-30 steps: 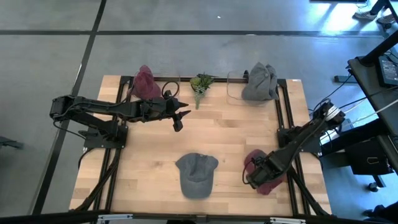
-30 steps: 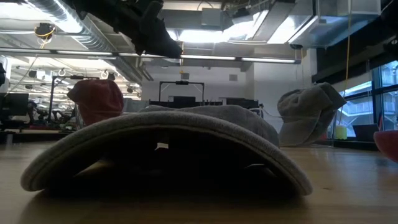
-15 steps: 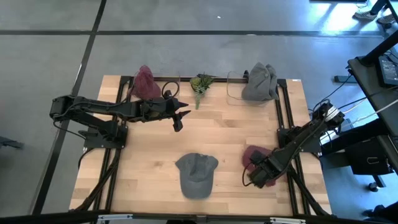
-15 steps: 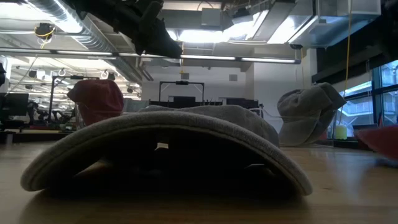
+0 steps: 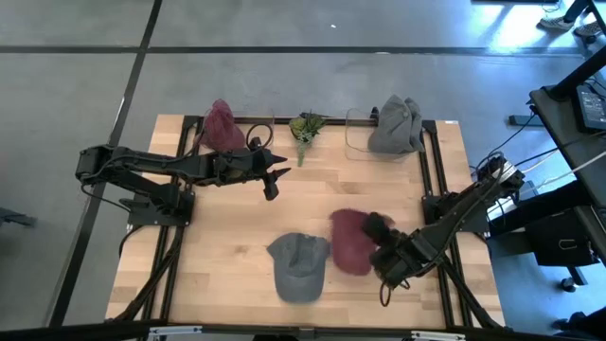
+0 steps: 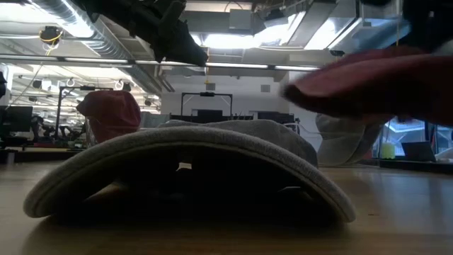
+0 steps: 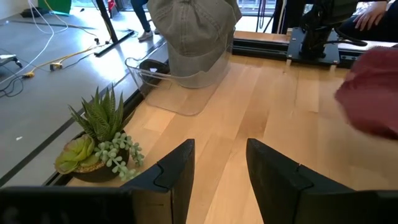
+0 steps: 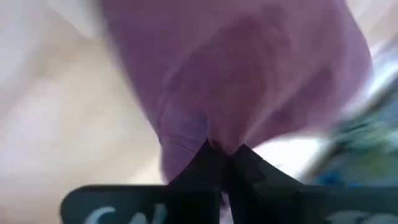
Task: Pick & Place hat
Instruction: Put the red cap into the left transparent bin
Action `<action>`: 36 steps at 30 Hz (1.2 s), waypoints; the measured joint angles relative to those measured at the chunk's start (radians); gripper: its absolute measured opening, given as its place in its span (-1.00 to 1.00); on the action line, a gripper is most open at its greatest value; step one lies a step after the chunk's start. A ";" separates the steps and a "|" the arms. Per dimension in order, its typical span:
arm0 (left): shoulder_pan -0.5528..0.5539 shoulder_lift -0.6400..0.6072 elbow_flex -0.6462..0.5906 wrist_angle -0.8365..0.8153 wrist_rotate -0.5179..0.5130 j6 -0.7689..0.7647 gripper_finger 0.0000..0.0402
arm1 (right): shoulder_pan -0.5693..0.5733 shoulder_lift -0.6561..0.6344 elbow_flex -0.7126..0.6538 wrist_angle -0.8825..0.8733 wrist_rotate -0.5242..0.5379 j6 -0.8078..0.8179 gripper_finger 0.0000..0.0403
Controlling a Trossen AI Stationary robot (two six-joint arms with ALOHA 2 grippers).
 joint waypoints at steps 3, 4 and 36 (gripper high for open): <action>0.000 0.000 0.000 0.000 0.000 -0.002 -0.30 | -0.019 0.004 0.000 0.094 0.169 -0.209 -0.97; 0.000 0.000 0.000 0.000 0.002 -0.010 -0.30 | -0.026 0.009 0.000 0.130 0.224 -0.283 -0.97; -0.035 0.000 -0.001 0.072 0.452 -0.365 -0.15 | -0.297 0.048 0.000 0.798 0.257 -1.188 -0.96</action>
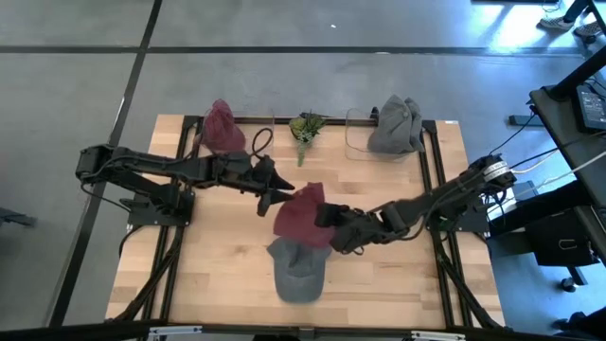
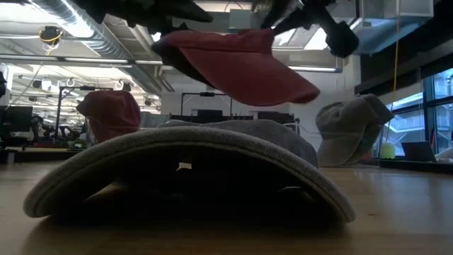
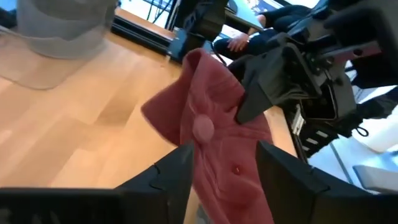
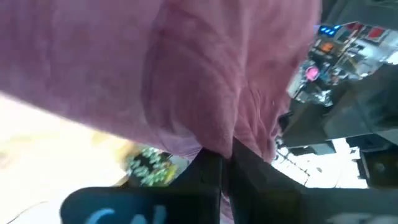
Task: Pick & Place hat
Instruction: Put the red cap into the left transparent bin
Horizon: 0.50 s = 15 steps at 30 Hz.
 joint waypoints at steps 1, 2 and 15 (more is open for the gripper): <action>-0.006 0.000 0.000 0.005 -0.014 0.004 -0.11 | -0.005 0.000 0.000 0.024 -0.006 -0.020 -0.96; -0.011 0.000 0.000 0.012 -0.039 0.008 -0.07 | -0.008 0.000 0.000 0.045 -0.014 -0.037 -0.96; -0.024 0.000 0.000 0.014 -0.060 -0.004 0.07 | -0.031 -0.001 0.000 0.140 -0.052 -0.092 -0.96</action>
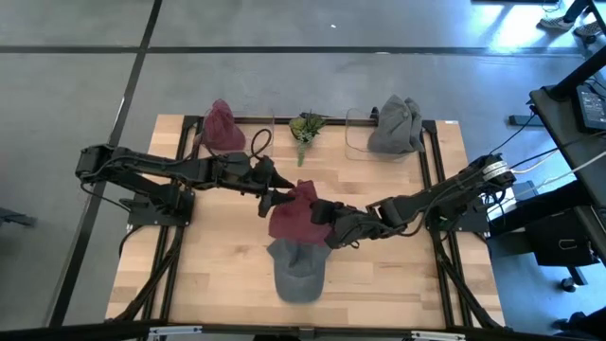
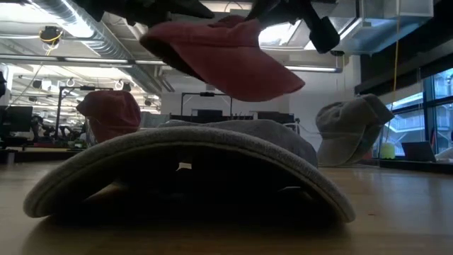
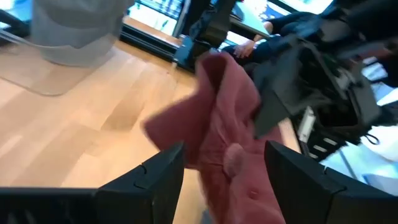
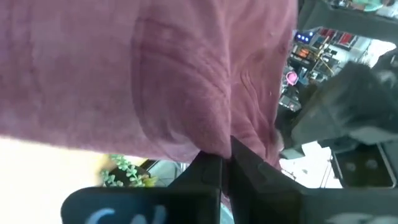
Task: Pick & Place hat
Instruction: Put the red cap into the left transparent bin
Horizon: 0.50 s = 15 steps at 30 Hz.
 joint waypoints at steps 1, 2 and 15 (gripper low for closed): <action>-0.001 0.000 0.000 0.000 0.004 0.000 0.07 | -0.003 0.000 0.000 0.005 0.001 0.000 -0.96; -0.002 0.000 0.000 0.000 0.008 -0.001 0.07 | -0.006 0.000 0.000 0.008 0.001 -0.002 -0.96; -0.008 0.000 0.000 -0.003 0.069 0.019 -0.12 | -0.023 0.000 0.000 0.045 -0.005 -0.007 -0.96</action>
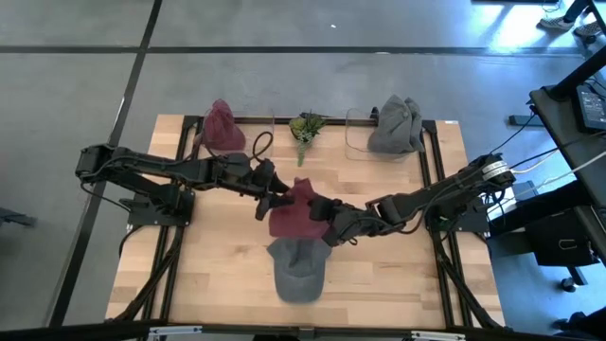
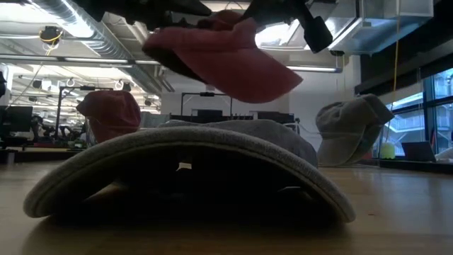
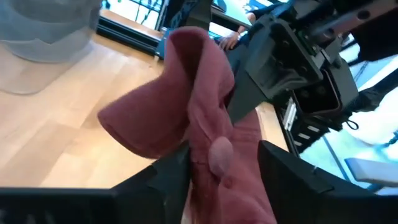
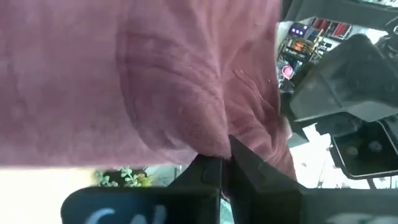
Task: Pick & Place hat
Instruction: Put the red cap into the left transparent bin
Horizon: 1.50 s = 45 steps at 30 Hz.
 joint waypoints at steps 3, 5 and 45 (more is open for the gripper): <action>0.005 0.000 0.000 -0.001 0.000 0.008 -0.26 | 0.000 0.000 0.000 0.000 -0.033 -0.001 -0.96; 0.011 0.000 0.000 -0.003 -0.001 0.010 -0.36 | 0.000 0.000 0.000 0.002 -0.037 0.000 -0.96; 0.322 -0.044 0.118 -0.044 0.089 -0.117 -0.88 | -0.018 -0.147 0.000 -0.645 -0.308 1.428 0.35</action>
